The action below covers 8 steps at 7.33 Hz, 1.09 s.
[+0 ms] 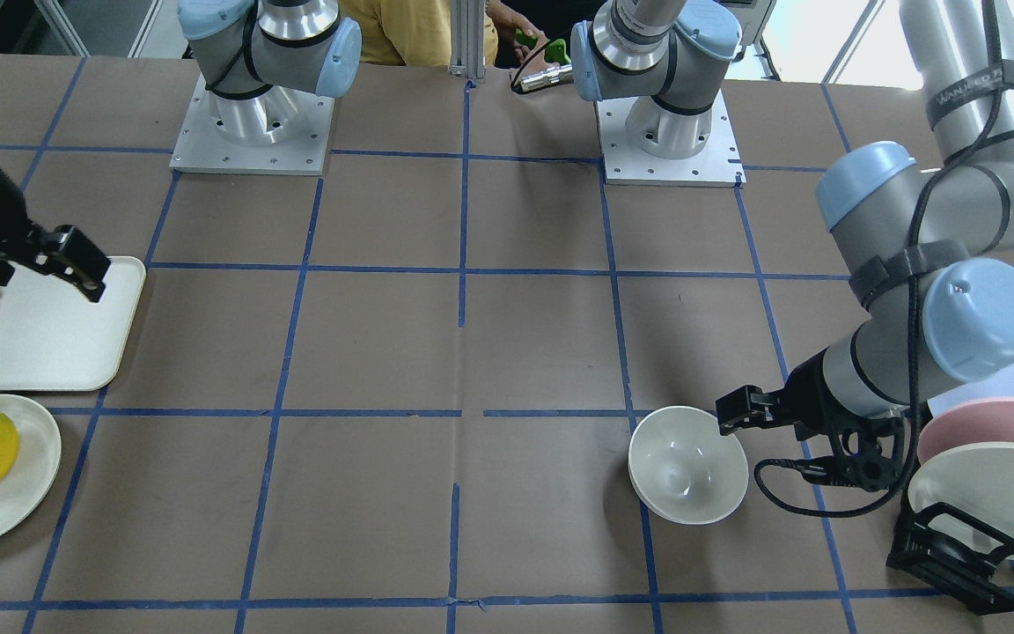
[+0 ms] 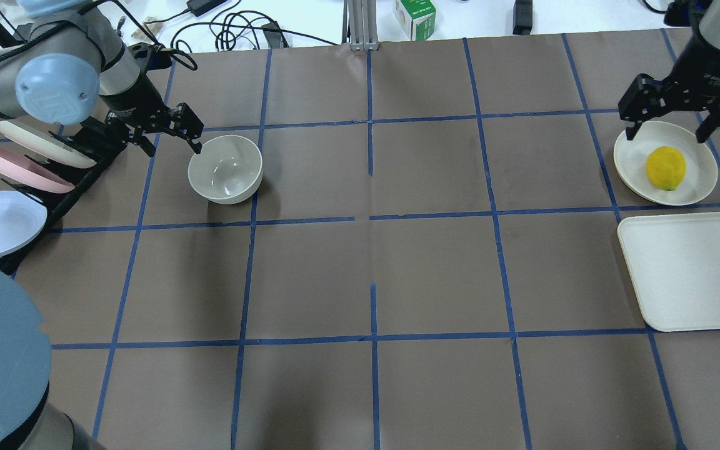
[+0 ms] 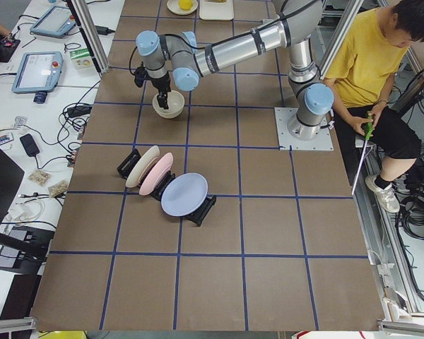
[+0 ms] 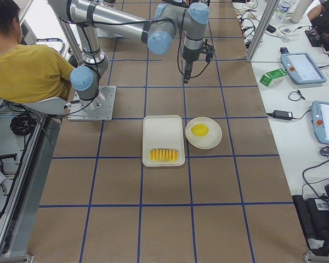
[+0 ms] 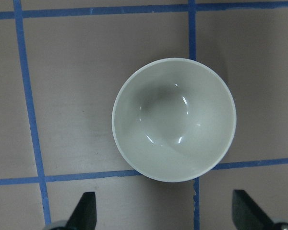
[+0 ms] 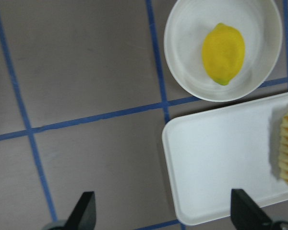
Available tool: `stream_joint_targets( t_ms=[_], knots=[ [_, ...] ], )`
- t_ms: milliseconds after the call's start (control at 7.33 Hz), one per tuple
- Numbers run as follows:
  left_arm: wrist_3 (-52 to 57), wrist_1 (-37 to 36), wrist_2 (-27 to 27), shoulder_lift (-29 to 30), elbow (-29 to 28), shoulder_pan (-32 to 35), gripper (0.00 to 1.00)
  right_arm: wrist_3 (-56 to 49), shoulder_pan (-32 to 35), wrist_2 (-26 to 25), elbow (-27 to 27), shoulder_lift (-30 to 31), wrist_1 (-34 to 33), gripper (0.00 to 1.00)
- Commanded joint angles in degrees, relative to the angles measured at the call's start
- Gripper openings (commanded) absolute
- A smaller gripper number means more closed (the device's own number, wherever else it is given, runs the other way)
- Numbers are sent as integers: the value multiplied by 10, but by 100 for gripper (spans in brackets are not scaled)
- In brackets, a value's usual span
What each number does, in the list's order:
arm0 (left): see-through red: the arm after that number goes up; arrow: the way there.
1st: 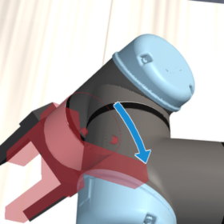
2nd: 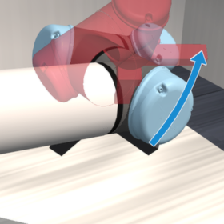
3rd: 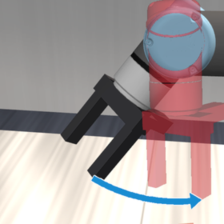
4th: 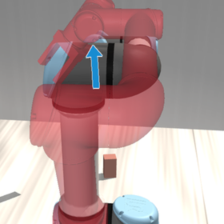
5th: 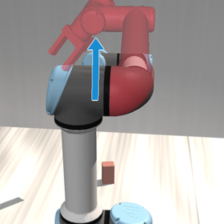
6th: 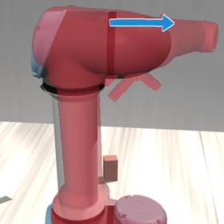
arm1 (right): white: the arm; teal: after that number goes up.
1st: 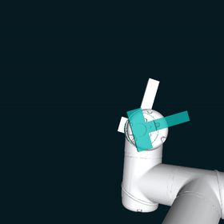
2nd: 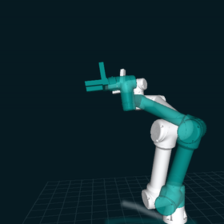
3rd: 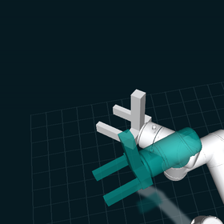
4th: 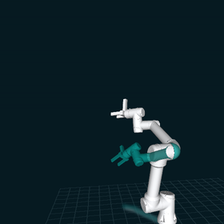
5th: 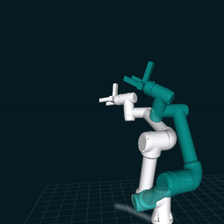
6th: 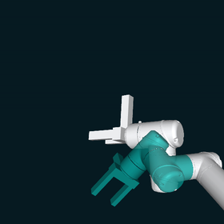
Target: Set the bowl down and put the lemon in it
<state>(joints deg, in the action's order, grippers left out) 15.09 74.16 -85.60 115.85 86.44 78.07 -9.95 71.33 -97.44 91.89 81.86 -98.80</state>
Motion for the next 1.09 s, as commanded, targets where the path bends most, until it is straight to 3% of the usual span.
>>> stream_joint_targets(
  t_ms=[0, 136, 273, 409, 545, 682, 818, 955],
  knots=[
    [9, -77, 34, 23, 42, -5, 100, -133, -58, -21, -1, -60, -41, 100],
    [7, -87, 34, 27, 58, -6, 100, -138, -89, -14, 0, -80, -83, 100],
    [9, -89, 33, 33, 61, -6, 93, -162, -96, 15, -5, -106, -109, 100],
    [23, -100, 34, 37, 60, -7, 74, -165, -98, 16, -6, -115, -144, 100],
    [36, -102, 33, 43, 61, -8, 49, -156, -98, 21, -2, -119, -154, 100],
    [40, -109, 36, 52, 52, -7, 2, -164, -98, 36, -2, -171, -218, 100],
    [40, -109, 37, 53, 53, -7, 0, -216, -98, 40, -5, -212, -270, 100],
    [37, -108, 44, 52, 51, -7, 0, -271, -98, 38, 0, -215, -271, 100]
  ],
)
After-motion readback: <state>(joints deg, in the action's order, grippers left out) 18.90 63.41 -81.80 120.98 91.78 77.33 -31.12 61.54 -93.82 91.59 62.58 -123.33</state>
